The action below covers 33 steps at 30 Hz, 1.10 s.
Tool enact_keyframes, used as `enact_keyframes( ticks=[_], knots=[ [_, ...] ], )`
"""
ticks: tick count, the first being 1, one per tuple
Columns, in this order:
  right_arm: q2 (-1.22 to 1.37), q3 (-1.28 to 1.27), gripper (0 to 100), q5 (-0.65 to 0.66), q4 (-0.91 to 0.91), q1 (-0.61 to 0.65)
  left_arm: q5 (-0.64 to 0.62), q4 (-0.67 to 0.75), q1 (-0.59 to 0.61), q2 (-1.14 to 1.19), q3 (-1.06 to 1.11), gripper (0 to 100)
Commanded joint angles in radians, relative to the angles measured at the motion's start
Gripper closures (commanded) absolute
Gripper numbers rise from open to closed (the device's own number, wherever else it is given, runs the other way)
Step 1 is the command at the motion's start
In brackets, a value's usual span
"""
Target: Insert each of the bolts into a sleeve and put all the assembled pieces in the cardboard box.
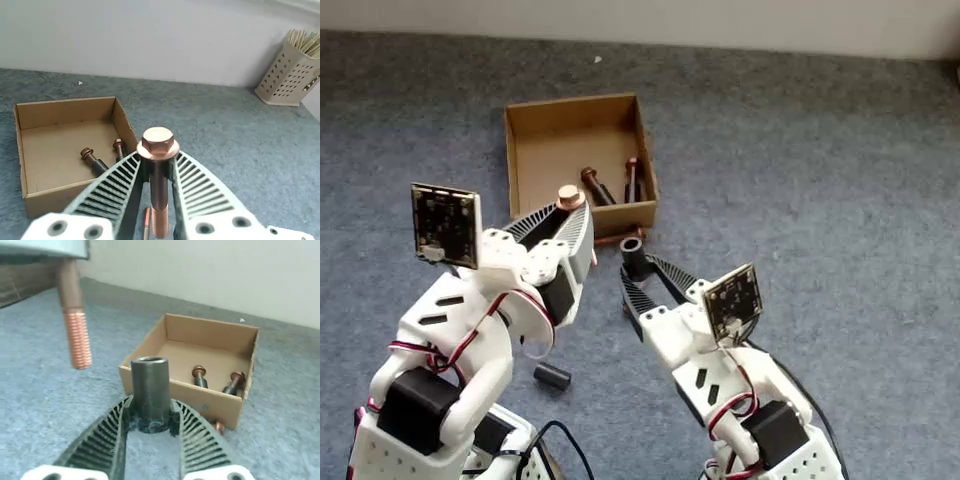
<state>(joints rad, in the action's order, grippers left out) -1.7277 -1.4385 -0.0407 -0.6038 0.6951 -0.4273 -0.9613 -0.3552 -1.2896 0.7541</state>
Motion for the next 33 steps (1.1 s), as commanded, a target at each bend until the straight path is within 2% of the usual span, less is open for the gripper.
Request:
enact_keyframes(
  ticks=[1,6,13,25,33],
  knots=[
    [-0.019,0.013,99.3,0.000,0.058,0.036,-0.054,0.064,0.013,-0.010,-0.013,99],
    [-0.019,-0.015,99.3,0.057,0.064,0.070,-0.069,0.098,0.013,-0.012,-0.012,99],
    [-0.019,-0.111,99.3,0.063,0.196,0.087,-0.069,0.100,0.013,-0.012,-0.007,99],
    [-0.019,-0.111,99.3,0.061,0.199,0.091,-0.069,0.100,0.013,-0.012,0.048,99],
    [-0.019,-0.099,99.3,0.061,0.199,0.142,-0.069,0.098,0.004,-0.012,0.067,99]
  ],
)
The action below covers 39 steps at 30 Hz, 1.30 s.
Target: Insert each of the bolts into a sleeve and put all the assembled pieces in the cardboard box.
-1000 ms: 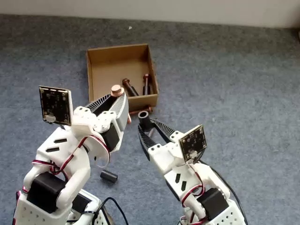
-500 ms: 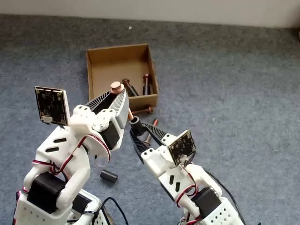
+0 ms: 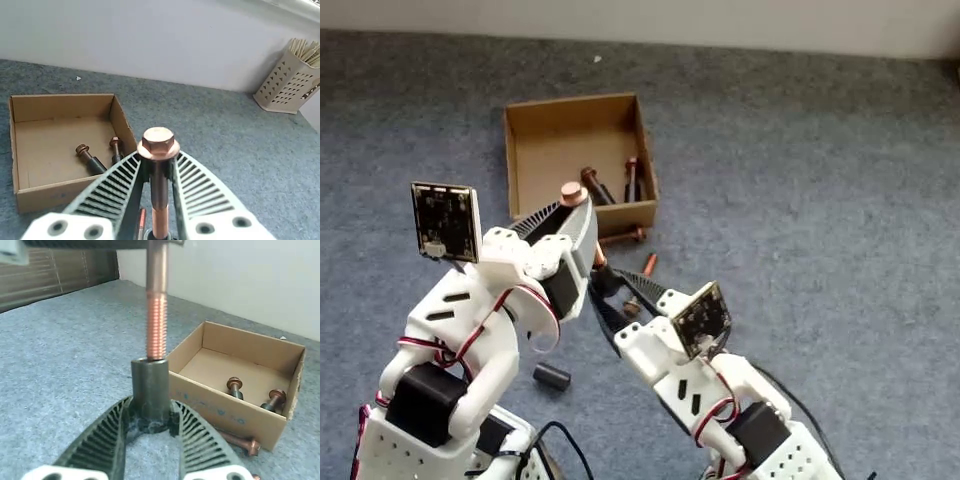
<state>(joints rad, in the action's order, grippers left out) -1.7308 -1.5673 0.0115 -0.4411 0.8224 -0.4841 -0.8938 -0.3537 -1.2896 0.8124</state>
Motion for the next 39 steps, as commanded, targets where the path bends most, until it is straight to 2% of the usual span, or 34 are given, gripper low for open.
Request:
enact_keyframes(
  ticks=[1,11,17,22,28,31,35,39],
  knots=[
    [-0.016,0.041,99.3,0.008,0.035,0.015,-0.011,0.031,0.002,-0.012,0.015,99],
    [-0.016,0.094,99.3,0.006,0.033,0.012,-0.006,0.018,0.002,-0.013,0.027,99],
    [-0.016,0.094,99.3,0.003,0.035,-0.025,0.005,-0.086,-0.038,-0.081,0.031,99],
    [-0.016,0.094,99.3,0.003,0.036,-0.031,0.077,-0.118,-0.105,-0.228,0.110,99],
    [-0.016,0.094,99.3,0.003,0.035,-0.031,0.209,-0.029,-0.113,-0.295,0.278,99],
    [-0.016,0.094,99.3,0.003,0.035,-0.031,0.275,-0.032,-0.108,-0.295,0.334,93],
    [-0.016,0.093,99.3,0.003,0.033,-0.031,0.285,-0.032,-0.104,-0.305,0.374,84],
    [-0.016,0.087,99.3,0.003,0.033,-0.035,0.301,-0.032,-0.087,-0.306,0.369,82]
  ],
)
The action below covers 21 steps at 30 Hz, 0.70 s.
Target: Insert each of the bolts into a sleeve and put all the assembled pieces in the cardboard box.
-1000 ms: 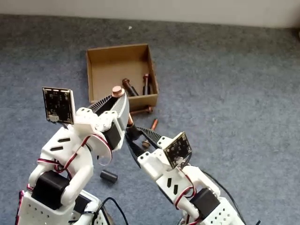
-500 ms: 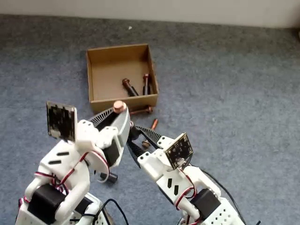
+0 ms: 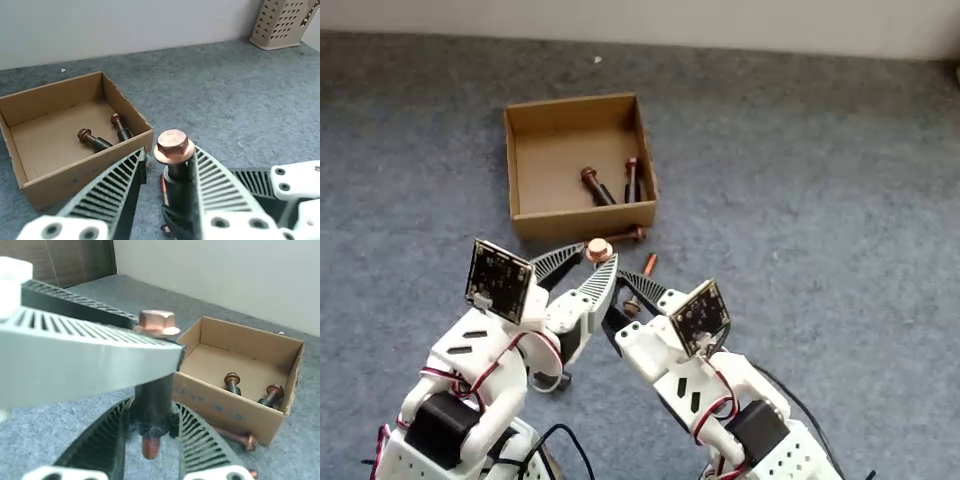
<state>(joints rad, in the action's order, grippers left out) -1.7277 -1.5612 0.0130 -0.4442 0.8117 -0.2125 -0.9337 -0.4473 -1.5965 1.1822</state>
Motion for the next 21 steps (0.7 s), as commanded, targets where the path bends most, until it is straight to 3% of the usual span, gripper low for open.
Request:
enact_keyframes(
  ticks=[1,5,9,15,21],
  knots=[
    [-0.019,0.079,99.3,0.002,0.035,-0.024,0.061,0.008,0.025,0.001,-0.005,82],
    [-0.019,0.079,99.4,0.000,0.035,-0.024,0.236,0.008,0.119,0.001,-0.010,82],
    [-0.019,0.079,99.4,0.000,0.035,-0.025,0.333,-0.026,0.200,0.001,-0.012,82],
    [-0.012,0.076,99.4,0.000,0.030,-0.031,0.390,-0.152,0.219,-0.001,-0.015,82],
    [-0.012,0.074,99.4,-0.025,-0.044,-0.120,0.388,-0.219,0.220,-0.001,-0.041,82]
  ],
)
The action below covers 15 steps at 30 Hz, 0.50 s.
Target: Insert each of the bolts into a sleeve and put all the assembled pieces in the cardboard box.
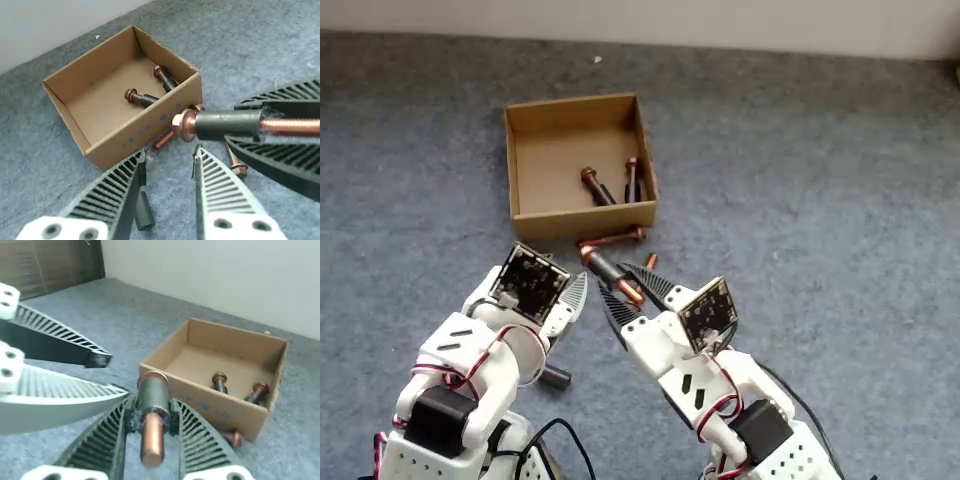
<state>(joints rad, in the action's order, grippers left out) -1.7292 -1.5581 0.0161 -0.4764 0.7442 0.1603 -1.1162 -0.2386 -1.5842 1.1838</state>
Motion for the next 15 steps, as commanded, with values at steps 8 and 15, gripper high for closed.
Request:
enact_keyframes(
  ticks=[8,15],
  knots=[
    [-0.016,0.071,99.4,-0.080,-0.027,-0.093,0.012,-0.115,0.024,-0.013,-0.174,82],
    [-0.016,0.071,99.4,-0.080,-0.027,-0.093,0.012,-0.115,0.156,-0.013,-0.179,82]
  ],
)
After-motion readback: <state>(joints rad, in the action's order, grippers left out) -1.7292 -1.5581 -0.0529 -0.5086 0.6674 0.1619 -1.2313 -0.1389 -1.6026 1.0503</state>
